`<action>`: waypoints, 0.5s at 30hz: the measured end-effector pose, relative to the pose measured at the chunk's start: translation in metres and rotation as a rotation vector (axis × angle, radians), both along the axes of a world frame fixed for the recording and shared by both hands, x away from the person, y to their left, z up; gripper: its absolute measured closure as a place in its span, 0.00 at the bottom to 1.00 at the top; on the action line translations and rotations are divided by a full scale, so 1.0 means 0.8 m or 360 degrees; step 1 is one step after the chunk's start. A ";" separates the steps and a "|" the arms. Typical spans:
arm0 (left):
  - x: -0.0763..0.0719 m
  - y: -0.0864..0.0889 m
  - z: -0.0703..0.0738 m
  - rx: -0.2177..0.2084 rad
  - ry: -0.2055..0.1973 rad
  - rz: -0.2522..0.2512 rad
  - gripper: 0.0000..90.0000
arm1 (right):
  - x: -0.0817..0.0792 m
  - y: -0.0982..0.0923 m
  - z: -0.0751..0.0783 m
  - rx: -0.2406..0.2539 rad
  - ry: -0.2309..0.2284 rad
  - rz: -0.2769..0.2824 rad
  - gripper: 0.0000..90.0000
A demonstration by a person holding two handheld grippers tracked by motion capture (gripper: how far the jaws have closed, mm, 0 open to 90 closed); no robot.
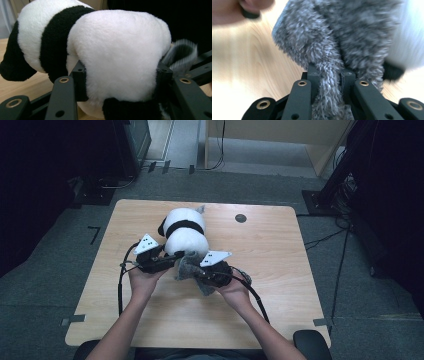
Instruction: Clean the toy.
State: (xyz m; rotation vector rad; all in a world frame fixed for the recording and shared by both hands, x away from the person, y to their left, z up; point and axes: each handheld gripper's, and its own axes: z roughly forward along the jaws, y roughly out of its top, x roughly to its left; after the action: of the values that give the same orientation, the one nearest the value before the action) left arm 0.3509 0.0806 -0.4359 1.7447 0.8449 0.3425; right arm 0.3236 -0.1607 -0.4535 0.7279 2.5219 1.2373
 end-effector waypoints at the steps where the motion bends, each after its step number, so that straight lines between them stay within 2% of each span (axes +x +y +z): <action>1: 0.000 0.001 0.001 -0.0004 0.0003 -0.0010 0.51 | 0.003 -0.002 -0.004 -0.0013 0.0019 -0.0011 0.85; 5: 0.001 0.000 0.000 -0.0007 0.0018 -0.0029 0.50 | 0.014 -0.012 -0.014 -0.0017 0.0073 -0.0037 0.85; 8: 0.001 -0.001 -0.001 0.0004 0.0021 -0.0041 0.50 | 0.021 -0.021 -0.020 -0.0040 0.0084 -0.0067 0.85; 15: 0.001 0.002 -0.002 0.0006 0.0019 -0.0067 0.50 | 0.038 -0.052 -0.022 -0.0002 0.0148 -0.0194 0.85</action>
State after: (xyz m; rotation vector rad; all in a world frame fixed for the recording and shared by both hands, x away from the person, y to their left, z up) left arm 0.3513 0.0823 -0.4373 1.7668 0.8154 0.3065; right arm 0.3538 -0.2020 -0.4708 0.9446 2.5077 1.1867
